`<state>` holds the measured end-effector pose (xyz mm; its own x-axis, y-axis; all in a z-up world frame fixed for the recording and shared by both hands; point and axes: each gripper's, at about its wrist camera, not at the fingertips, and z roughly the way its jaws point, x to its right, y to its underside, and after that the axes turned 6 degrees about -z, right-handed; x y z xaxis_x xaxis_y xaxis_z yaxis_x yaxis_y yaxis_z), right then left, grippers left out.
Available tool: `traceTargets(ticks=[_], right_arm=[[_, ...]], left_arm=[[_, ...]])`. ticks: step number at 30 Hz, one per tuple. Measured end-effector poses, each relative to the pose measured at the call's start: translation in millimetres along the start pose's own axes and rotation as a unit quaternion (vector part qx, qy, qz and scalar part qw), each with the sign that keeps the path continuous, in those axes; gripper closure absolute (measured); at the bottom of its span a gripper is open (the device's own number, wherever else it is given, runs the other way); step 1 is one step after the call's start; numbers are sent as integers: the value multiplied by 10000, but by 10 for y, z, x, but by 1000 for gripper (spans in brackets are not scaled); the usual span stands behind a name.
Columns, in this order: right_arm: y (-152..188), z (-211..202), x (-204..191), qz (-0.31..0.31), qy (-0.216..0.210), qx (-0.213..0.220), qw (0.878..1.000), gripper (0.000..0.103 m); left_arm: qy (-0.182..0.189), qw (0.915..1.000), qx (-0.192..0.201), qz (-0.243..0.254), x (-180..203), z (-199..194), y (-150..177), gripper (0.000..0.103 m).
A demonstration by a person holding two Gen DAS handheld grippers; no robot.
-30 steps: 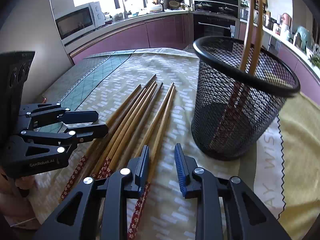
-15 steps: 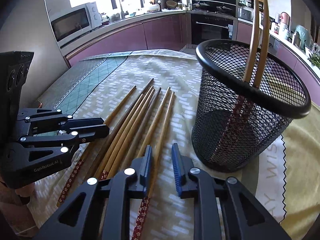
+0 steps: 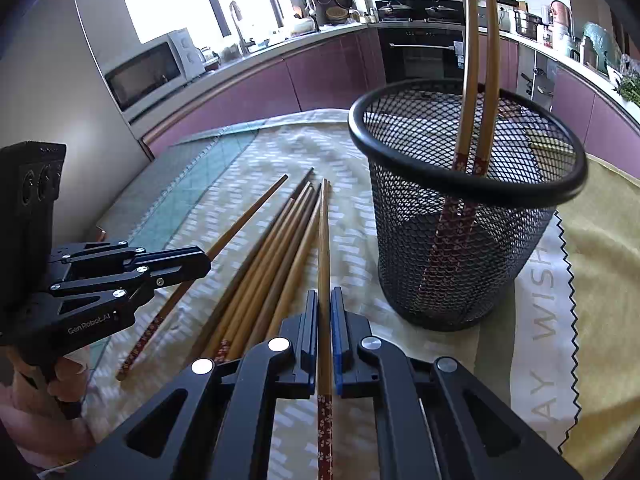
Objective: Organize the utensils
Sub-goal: 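Move the left gripper back and grasp a chopstick while the right gripper grasps another, then carry the left gripper's chopstick into the mesh cup while the right gripper inserts its chopstick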
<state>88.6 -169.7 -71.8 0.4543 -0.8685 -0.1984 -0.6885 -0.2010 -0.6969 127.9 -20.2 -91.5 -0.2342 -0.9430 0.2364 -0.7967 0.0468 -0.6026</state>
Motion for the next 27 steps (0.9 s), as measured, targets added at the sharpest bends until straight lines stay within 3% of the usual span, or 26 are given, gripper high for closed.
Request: traceTargets(ticks=[10,27], right_arm=[[-19,-329,-12,-50,-404,457,9981,98],[-54,-864,153,36,-405,1256,9912,98]], left_arm=[[443,9987,264,34,62,-332,-48,95],[1306,9882,782,171,260,-929,-222,96]])
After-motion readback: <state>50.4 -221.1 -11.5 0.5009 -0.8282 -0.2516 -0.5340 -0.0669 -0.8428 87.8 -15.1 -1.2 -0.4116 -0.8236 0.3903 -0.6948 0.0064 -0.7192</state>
